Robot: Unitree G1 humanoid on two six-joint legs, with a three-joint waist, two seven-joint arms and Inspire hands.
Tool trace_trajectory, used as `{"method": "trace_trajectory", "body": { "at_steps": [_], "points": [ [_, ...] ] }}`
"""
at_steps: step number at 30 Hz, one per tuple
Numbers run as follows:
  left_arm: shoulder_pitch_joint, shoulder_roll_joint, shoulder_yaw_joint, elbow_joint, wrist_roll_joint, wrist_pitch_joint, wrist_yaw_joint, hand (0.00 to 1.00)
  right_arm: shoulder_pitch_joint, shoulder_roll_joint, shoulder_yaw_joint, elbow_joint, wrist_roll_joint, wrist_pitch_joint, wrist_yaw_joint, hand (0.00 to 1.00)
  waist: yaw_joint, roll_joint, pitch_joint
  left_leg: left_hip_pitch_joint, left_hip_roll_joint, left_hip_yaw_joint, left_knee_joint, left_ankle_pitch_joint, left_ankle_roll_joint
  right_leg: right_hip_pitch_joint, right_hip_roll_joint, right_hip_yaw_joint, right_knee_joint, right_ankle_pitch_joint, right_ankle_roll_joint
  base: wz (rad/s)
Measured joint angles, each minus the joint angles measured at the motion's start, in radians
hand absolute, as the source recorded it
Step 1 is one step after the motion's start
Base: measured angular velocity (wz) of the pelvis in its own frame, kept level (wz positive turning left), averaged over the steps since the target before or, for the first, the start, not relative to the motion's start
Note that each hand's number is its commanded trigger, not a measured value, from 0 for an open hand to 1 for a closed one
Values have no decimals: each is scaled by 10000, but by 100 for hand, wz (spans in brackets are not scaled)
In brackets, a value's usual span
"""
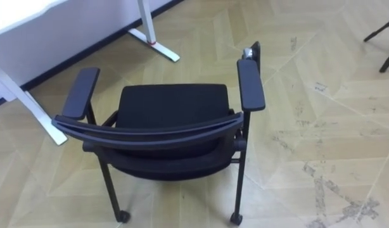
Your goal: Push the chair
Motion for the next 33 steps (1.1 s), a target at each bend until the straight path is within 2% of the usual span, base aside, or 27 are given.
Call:
{"method": "trace_trajectory", "body": {
  "at_steps": [2, 7, 9, 11, 14, 18, 20, 22, 23, 27, 29, 33],
  "points": [
    [-27, 222, 57, -152, 407, 92, 568, 0, 6, -72, -10, 1, 2, 5, -22, 0, -21, 67, -2, 13, -5, 0, 13, 0, 0, 24, 0, 20, -7, 0, 0, 0],
    [-195, 468, 457, -1091, 973, 106, 1479, 0, 12, -227, -193, 0, -268, -5, -91, 0, -42, 175, 3, 259, -25, -20, -54, 0, 1, 256, -1, 66, -22, -2, 5, 0],
    [-292, 494, 767, -1514, 1523, 43, 1812, 0, -4, -305, -440, -2, -414, -13, -93, 0, -43, 232, -22, 278, -25, -13, -67, 0, 1, 243, 7, 189, -24, -13, 18, -4],
    [-701, 617, 935, -1656, 2044, 2, 2360, 0, 5, -411, -526, 4, -416, -14, -119, 0, -45, 251, -26, 260, -31, 1, -42, 0, 1, 234, 13, 284, -33, -21, 23, 0],
    [-981, 749, 954, -1679, 2131, -41, 2859, 0, 15, -490, -525, 5, -379, -8, -91, 0, -112, 292, -54, 265, -42, 26, -43, 0, 1, 222, 12, 383, -37, -25, 26, -3],
    [-988, 768, 999, -2318, 2134, -30, 3234, 0, 19, -544, -534, 9, -391, -7, -81, 0, -274, 366, -69, 242, -47, 33, -45, 0, 1, 192, 40, 640, -72, -21, 21, -1],
    [-1069, 859, 988, -2667, 2457, -38, 3545, 0, 3, -613, -538, 71, -425, -11, -74, 0, -316, 474, -137, 178, -48, 30, -49, 1, 1, 92, 38, 664, -18, -19, 18, -2],
    [-1104, 925, 993, -3063, 2976, -80, 3705, 0, 52, -605, -536, 97, -421, -10, -77, 0, -317, 502, -160, 199, -48, 29, -55, 1, 1, 97, 37, 678, -16, -19, 18, 0],
    [-1136, 928, 978, -3458, 3361, -84, 3813, 0, 110, -598, -508, 31, -436, -8, -76, 0, -317, 455, -131, 204, -48, 33, -60, 1, 1, 95, 34, 679, -15, -19, 18, 0],
    [-1398, 948, 900, -4148, 4669, -70, 3977, 0, 33, -586, -498, -14, -437, -8, -74, 0, -317, 412, -104, 271, -58, 33, -142, 14, 23, 124, 33, 682, -12, -19, 18, 0],
    [-1409, 947, 803, -4744, 5617, 14, 4008, 0, -41, -584, -510, 3, -519, -13, -73, 0, -436, 374, -78, 266, -57, 35, -132, 15, 24, 118, 35, 701, -13, -19, 18, 0],
    [-1602, 961, 729, -5688, 6733, 147, 4002, 0, -67, -565, -527, 3, -616, -8, -23, 0, -589, 372, -38, 178, -56, 11, -107, 16, 25, 70, 35, 680, -19, -19, 17, 2]
  ]
}}
